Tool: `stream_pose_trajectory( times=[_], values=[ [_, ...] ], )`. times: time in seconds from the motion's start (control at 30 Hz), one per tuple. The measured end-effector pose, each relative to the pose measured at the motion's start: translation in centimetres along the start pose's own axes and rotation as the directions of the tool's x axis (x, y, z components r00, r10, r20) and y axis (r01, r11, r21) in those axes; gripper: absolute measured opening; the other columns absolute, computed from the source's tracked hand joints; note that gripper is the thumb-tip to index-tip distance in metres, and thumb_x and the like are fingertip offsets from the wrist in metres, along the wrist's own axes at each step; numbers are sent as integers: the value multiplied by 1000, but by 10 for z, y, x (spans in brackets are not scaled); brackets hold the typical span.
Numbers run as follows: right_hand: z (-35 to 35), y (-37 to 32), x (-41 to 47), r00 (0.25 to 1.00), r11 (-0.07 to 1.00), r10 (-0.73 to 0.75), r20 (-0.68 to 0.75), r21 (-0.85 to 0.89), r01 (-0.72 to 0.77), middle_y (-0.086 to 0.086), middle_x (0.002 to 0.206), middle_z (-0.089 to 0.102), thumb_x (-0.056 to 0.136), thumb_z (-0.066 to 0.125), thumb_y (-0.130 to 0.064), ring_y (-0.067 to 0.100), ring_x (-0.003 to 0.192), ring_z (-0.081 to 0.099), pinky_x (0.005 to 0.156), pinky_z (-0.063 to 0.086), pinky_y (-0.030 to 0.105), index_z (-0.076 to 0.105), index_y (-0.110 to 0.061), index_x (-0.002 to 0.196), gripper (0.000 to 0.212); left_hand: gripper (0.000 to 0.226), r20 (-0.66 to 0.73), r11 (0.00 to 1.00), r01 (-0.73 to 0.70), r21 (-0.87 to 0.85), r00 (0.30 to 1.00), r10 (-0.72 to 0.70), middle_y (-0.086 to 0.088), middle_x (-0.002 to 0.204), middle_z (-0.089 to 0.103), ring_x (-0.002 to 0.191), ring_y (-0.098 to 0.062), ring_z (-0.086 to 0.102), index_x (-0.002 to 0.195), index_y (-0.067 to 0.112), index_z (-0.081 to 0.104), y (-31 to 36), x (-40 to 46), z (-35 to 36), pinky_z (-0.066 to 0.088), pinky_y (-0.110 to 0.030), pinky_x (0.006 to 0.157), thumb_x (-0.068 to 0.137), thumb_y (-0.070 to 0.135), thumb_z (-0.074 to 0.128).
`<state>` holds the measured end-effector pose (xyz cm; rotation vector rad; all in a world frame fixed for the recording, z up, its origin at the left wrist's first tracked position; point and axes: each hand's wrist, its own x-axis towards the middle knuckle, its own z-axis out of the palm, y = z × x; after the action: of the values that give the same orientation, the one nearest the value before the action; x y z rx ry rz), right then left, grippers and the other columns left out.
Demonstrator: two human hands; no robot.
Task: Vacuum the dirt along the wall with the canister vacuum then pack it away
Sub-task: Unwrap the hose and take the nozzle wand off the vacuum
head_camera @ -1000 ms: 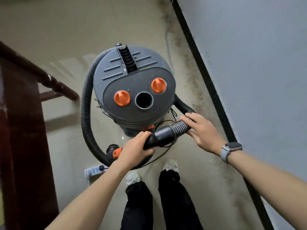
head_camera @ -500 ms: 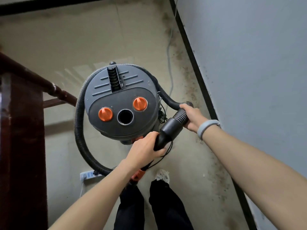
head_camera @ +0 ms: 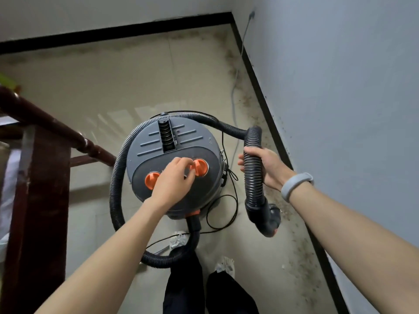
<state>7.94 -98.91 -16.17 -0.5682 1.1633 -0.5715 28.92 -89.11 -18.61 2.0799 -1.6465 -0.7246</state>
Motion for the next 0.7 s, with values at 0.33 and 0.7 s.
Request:
stream_pose_trajectory(
  times=[0.33,0.7],
  values=[
    [25,10,21,943,975,2,-333,-209,-76,12,65,56,87,63,-12,19,42,57,42,51,25,47,-2,93,19,29,49,999,45,-17,998,-44,-10,121,54,116,-25,49,120,9,56,-30,55,-28,38,-34,97,93,17,52],
    [38,29,93,764,950,-91,-639,-285,-125,15,101,60,80,67,-19,28,85,61,72,53,39,45,-1,119,48,44,96,963,210,168,969,-228,-15,142,37,130,-34,34,137,11,41,-111,159,-48,33,-47,105,95,24,46]
  ],
)
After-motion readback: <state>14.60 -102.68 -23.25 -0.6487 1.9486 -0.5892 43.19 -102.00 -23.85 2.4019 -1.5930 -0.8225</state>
